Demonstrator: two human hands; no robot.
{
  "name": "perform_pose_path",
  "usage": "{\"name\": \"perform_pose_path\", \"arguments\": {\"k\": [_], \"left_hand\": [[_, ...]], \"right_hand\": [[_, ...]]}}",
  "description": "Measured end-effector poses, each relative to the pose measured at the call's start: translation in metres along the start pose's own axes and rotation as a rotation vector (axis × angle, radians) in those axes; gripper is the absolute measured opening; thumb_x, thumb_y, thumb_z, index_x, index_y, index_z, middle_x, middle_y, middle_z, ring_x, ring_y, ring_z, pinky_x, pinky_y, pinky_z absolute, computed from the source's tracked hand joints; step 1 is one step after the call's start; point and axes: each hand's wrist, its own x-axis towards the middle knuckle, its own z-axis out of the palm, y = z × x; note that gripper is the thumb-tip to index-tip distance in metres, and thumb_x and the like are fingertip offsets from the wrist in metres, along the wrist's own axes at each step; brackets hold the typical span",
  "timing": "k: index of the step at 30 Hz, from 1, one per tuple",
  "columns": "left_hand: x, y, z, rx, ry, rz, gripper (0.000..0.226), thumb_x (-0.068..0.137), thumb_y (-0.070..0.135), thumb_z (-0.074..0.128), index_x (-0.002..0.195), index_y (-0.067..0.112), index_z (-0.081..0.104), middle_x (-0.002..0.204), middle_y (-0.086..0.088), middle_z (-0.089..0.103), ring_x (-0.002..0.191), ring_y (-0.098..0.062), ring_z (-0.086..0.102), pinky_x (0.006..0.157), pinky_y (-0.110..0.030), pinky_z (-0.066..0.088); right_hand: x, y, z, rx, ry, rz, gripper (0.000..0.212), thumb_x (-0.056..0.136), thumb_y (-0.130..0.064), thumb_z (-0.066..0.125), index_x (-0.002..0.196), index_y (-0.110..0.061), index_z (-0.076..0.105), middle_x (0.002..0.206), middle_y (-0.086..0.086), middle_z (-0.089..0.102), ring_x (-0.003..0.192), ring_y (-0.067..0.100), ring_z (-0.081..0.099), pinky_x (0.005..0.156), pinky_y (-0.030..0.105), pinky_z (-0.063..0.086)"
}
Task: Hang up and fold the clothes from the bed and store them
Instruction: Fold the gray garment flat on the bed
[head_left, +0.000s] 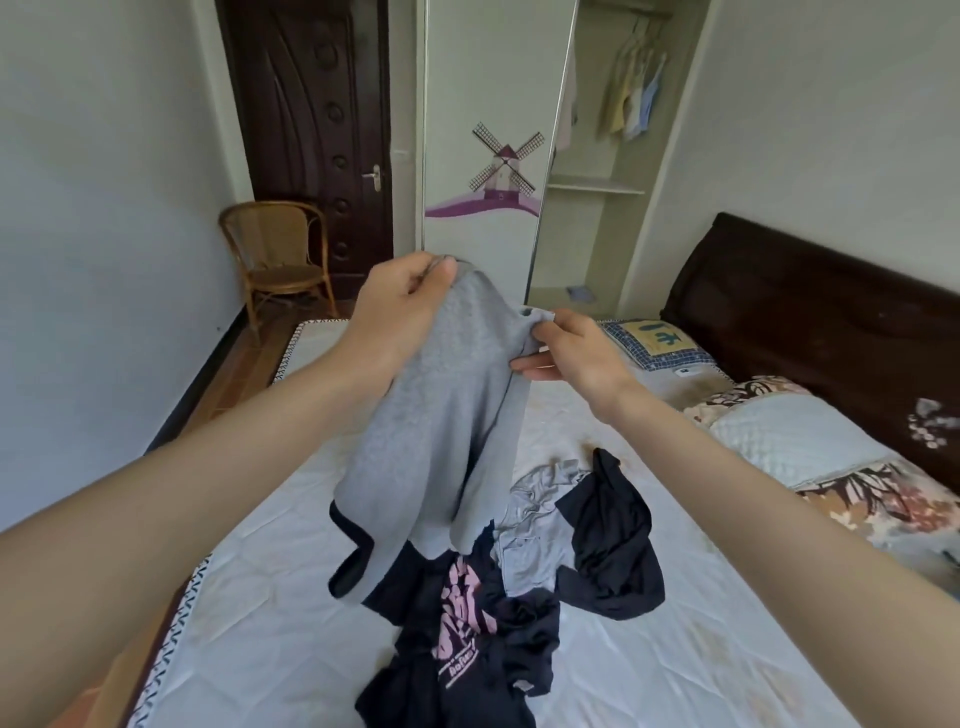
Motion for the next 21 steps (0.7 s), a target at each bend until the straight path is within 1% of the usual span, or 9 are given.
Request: {"name": "perform_pose_path", "arguments": {"k": [3,6,8,10,12,14,16,18,21], "left_hand": [[-0.012,0.019,-0.023,0.03,0.06,0.024,0.053,0.092,0.041,0.048,0.084,-0.011,0.053,0.075,-0.007,0.043,0.071,-0.018,0.039,0.067,-0.034,0.029],[-0.04,0.032,-0.06,0.055,0.111,0.021,0.058,0.09,0.046,0.049,0.086,-0.011,0.054,0.076,-0.008,0.046,0.072,-0.02,0.042,0.067,-0.036,0.032],[-0.068,0.039,-0.085,0.085,0.149,-0.017,0.059,0.089,0.051,0.049,0.09,-0.007,0.059,0.081,-0.009,0.053,0.077,-0.02,0.049,0.072,-0.037,0.039],[-0.099,0.044,-0.105,0.105,0.191,-0.057,0.047,0.096,0.042,0.05,0.083,-0.001,0.061,0.082,-0.008,0.055,0.078,-0.019,0.051,0.073,-0.036,0.04],[-0.129,0.046,-0.123,0.132,0.224,-0.094,0.036,0.1,0.034,0.049,0.072,0.013,0.06,0.075,-0.003,0.054,0.072,-0.013,0.049,0.067,-0.03,0.039],[-0.157,0.05,-0.141,0.167,0.234,-0.116,0.038,0.103,0.027,0.048,0.066,0.021,0.053,0.064,0.007,0.048,0.06,-0.004,0.043,0.057,-0.022,0.035],[-0.183,0.056,-0.163,0.189,0.254,-0.149,0.039,0.103,0.023,0.046,0.065,0.023,0.05,0.055,0.016,0.047,0.052,0.003,0.041,0.052,-0.016,0.034],[-0.207,0.061,-0.188,0.208,0.279,-0.158,0.039,0.103,0.021,0.046,0.065,0.017,0.047,0.054,0.016,0.046,0.051,0.002,0.04,0.052,-0.018,0.033],[-0.233,0.067,-0.23,0.259,0.334,-0.158,0.033,0.103,0.023,0.048,0.072,0.011,0.048,0.068,-0.005,0.038,0.063,-0.013,0.036,0.057,-0.03,0.028]], "right_hand": [[-0.015,-0.021,0.012,-0.033,-0.025,-0.044,0.034,0.101,-0.014,0.044,0.124,0.009,0.052,0.101,0.011,0.063,0.071,0.02,0.071,0.072,0.03,0.061],[-0.039,-0.037,0.03,-0.014,-0.068,-0.101,0.024,0.1,-0.012,0.044,0.11,0.005,0.057,0.098,0.011,0.061,0.069,0.021,0.071,0.075,0.033,0.061],[-0.061,-0.042,0.046,-0.017,-0.097,-0.139,0.014,0.1,-0.011,0.045,0.092,-0.005,0.055,0.093,0.01,0.061,0.07,0.023,0.071,0.073,0.035,0.06],[-0.085,-0.044,0.064,-0.023,-0.108,-0.163,0.019,0.099,-0.011,0.046,0.081,-0.011,0.05,0.086,0.007,0.061,0.074,0.027,0.072,0.074,0.039,0.06],[-0.111,-0.043,0.081,-0.042,-0.122,-0.184,0.023,0.098,-0.013,0.047,0.075,-0.013,0.046,0.079,0.003,0.059,0.076,0.03,0.073,0.078,0.045,0.059],[-0.136,-0.042,0.099,-0.042,-0.148,-0.186,0.026,0.098,-0.014,0.047,0.072,-0.014,0.042,0.076,0.002,0.055,0.076,0.028,0.073,0.08,0.049,0.058],[-0.155,-0.042,0.118,-0.036,-0.198,-0.183,0.022,0.098,-0.014,0.047,0.076,-0.009,0.044,0.078,0.006,0.055,0.073,0.026,0.074,0.081,0.052,0.056],[-0.17,-0.046,0.139,-0.043,-0.27,-0.179,0.02,0.098,-0.014,0.047,0.088,0.003,0.052,0.088,0.019,0.061,0.071,0.024,0.074,0.082,0.054,0.057],[-0.189,-0.061,0.174,-0.055,-0.36,-0.189,0.027,0.099,-0.015,0.047,0.106,0.01,0.055,0.107,0.029,0.064,0.072,0.025,0.074,0.078,0.046,0.059]]}}
